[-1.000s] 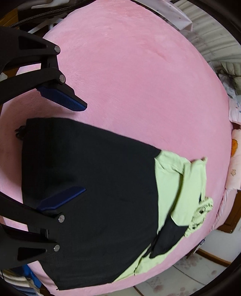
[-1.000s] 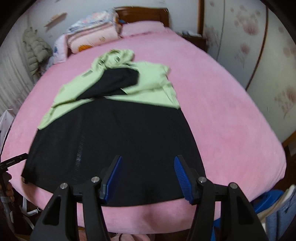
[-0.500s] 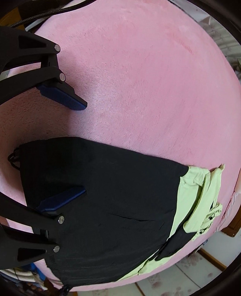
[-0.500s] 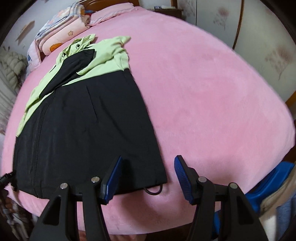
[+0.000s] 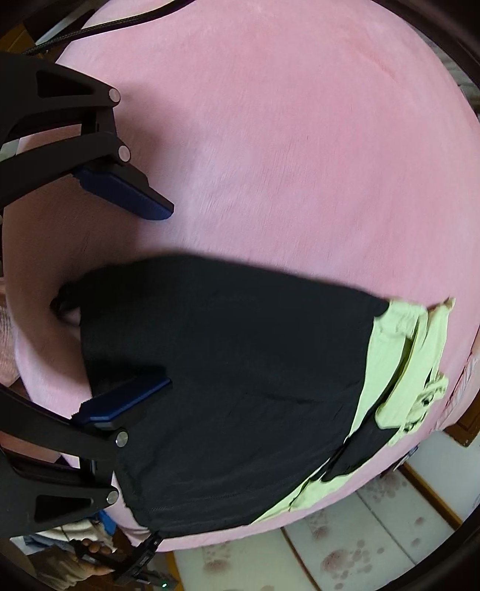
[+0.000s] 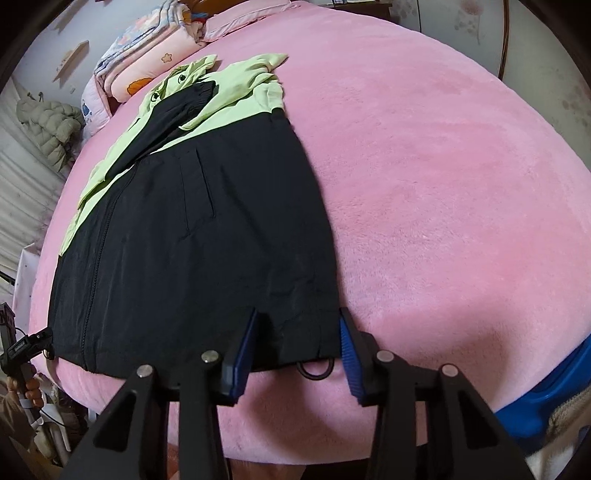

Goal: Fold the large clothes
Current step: 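Grasp the black hem of the jacket with both grippers, then lift the hem with both grippers and fold it toward the hood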

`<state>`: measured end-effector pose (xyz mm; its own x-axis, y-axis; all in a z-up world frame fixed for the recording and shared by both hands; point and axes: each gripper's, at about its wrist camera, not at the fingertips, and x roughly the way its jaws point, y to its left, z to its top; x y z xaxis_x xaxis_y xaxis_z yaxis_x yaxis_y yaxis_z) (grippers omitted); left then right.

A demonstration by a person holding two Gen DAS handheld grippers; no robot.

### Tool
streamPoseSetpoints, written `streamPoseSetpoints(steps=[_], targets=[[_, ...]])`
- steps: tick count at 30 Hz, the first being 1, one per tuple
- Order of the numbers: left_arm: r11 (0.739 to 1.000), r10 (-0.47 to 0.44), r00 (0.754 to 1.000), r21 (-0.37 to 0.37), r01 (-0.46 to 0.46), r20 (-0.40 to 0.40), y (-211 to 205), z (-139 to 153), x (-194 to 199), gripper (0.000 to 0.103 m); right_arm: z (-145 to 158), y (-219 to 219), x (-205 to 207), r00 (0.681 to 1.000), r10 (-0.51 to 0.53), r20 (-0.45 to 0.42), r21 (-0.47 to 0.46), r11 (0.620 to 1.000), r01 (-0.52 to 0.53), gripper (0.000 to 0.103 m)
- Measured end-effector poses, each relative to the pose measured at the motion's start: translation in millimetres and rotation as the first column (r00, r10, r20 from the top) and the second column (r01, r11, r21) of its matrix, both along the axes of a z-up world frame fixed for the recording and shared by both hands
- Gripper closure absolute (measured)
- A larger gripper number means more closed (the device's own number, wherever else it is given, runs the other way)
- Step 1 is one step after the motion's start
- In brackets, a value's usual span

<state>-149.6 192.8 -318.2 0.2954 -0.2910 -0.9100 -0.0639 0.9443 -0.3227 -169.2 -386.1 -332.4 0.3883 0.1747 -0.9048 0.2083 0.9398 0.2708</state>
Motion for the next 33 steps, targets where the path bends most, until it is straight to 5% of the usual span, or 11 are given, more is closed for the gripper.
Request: streamPoseSetpoints(steps=[5, 7, 8, 9, 15, 21, 27, 33], targets=[[0.998, -0.045, 0.999, 0.048, 0.046, -0.025, -20, -6, 4, 0.019, -8, 4, 6, 1.0, 0.005, -0.026, -0.024, 1.0, -0.006, 0.059], [0.997, -0.007, 0.999, 0.071, 0.01, -0.04, -21, -7, 8, 0.04, -9, 4, 7, 0.999, 0.007, -0.032, -0.031, 0.999, -0.008, 0.062], [0.998, 0.007, 0.999, 0.068, -0.005, -0.033, -20, -5, 8, 0.075, -9, 5, 8, 0.999, 0.013, -0.037, -0.036, 0.999, -0.015, 0.067], [0.997, 0.026, 0.999, 0.069, -0.024, -0.03, -19, -2, 9, 0.094, -8, 5, 9, 0.999, 0.024, -0.042, -0.04, 0.999, -0.026, 0.075], [0.99, 0.03, 0.998, 0.139, -0.023, -0.05, -32, 29, 16, 0.098, 23, 18, 20, 0.992, 0.115, -0.057, -0.097, 0.988, -0.121, 0.084], [0.982, 0.188, 0.982, -0.014, -0.188, 0.027, -36, 122, 56, 0.099, 109, 12, 57, 0.99, 0.116, 0.079, 0.022, 0.993, -0.118, 0.086], [0.916, 0.396, 0.909, -0.124, -0.381, 0.132, -24, 201, 138, 0.099, 191, 5, 153, 0.959, 0.115, 0.26, 0.099, 0.984, -0.145, 0.086], [0.86, 0.511, 0.845, -0.104, -0.5, 0.157, -12, 200, 261, 0.099, 204, -19, 292, 0.954, 0.052, 0.295, 0.149, 0.984, -0.1, 0.086]])
